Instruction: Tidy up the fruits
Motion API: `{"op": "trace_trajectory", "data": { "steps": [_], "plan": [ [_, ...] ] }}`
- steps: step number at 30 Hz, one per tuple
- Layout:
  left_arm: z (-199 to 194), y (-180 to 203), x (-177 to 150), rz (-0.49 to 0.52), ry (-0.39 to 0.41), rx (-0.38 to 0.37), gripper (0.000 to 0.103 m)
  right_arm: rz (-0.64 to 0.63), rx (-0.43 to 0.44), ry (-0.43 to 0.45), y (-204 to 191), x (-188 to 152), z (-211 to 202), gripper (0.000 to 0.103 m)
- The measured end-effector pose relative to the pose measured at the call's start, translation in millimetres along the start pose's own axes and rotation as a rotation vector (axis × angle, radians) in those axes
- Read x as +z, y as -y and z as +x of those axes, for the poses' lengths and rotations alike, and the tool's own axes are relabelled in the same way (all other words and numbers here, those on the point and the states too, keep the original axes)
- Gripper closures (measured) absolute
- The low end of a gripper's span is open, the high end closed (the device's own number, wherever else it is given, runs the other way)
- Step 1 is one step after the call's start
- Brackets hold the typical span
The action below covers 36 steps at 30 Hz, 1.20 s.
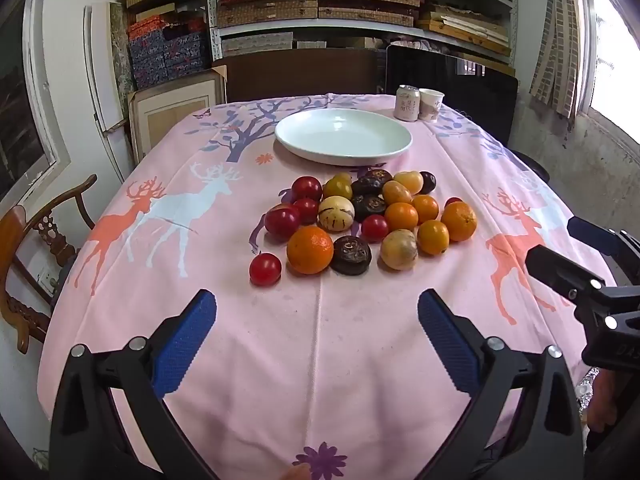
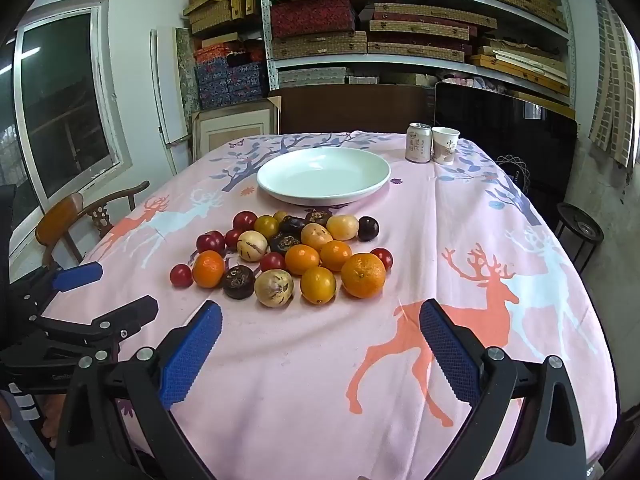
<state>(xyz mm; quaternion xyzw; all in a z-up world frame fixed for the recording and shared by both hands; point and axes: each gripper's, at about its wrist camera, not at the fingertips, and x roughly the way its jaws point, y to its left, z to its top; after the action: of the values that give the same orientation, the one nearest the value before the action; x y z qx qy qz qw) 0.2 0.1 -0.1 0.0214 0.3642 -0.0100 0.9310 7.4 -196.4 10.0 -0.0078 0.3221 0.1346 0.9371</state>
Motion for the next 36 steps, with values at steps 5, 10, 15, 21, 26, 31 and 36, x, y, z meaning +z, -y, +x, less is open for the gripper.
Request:
{"op": "trace_trajectory", "data": {
  "steps": [5, 10, 15, 21, 26, 31, 36],
  "plan": [
    [-0.5, 0.5, -0.1, 0.003, 0.001, 0.000, 0.004, 0.000, 0.000, 0.007, 0.0, 0.3, -0.6, 0.003],
    [1.2, -0.4, -1.4, 0.000, 0.000, 0.002, 0.004, -0.001, 0.003, 0.013, -2.3, 0.0, -2.8, 0.003],
    [1.9, -2.2, -2.2, -0.006, -0.006, 0.001, 0.004, -0.003, 0.003, 0.007, -4.6, -1.1, -3.1, 0.003],
    [2.3, -2.4, -3.4, -0.009, -0.012, 0.000, 0.004, -0.005, 0.005, 0.005, -3.2, -1.1, -2.9, 0.003],
    [3.0, -2.4, -3.7, -0.009, -0.012, -0.002, 0.004, -0.004, 0.004, 0.004, -5.1, -0.9, -1.8, 0.003],
    [4.6, -3.4, -3.7, -0.010, -0.017, 0.001, 0.004, -0.005, 0.011, 0.002, -4.1, 0.3, -0.1, 0.003],
    [6.4, -4.3, -3.8, -0.016, -0.024, 0.002, 0.004, -0.003, 0.014, 0.004, -4.8, 0.4, -0.8, 0.003]
  ]
}}
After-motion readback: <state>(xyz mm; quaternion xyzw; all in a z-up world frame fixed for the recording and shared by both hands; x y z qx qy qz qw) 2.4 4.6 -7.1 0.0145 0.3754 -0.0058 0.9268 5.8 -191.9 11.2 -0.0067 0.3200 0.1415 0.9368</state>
